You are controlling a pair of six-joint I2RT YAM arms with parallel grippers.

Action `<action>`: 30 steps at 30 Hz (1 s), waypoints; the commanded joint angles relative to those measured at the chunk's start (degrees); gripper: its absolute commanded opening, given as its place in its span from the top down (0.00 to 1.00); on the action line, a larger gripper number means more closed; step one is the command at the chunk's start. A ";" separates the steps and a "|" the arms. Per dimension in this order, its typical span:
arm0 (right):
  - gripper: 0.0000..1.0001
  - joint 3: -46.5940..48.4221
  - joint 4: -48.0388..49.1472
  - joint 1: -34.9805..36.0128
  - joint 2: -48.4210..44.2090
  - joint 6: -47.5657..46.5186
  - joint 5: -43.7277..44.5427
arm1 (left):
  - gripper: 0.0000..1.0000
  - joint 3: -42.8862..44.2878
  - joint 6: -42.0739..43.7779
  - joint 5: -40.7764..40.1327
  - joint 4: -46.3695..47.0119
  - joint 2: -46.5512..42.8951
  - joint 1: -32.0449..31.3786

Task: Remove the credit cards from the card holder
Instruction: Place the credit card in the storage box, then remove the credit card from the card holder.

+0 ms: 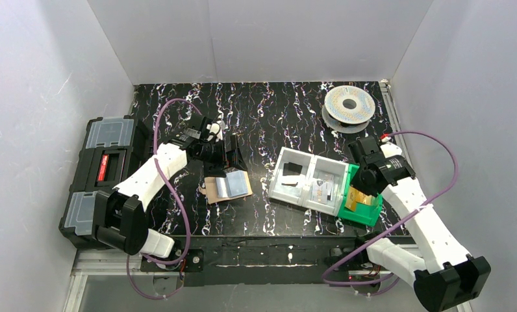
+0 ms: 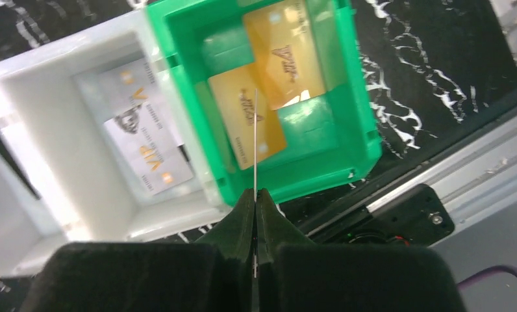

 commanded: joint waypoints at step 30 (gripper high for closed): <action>0.17 9.81 13.88 -4.78 10.06 -10.51 -22.77 | 0.24 8.50 -1.11 -30.14 -8.34 13.48 -14.51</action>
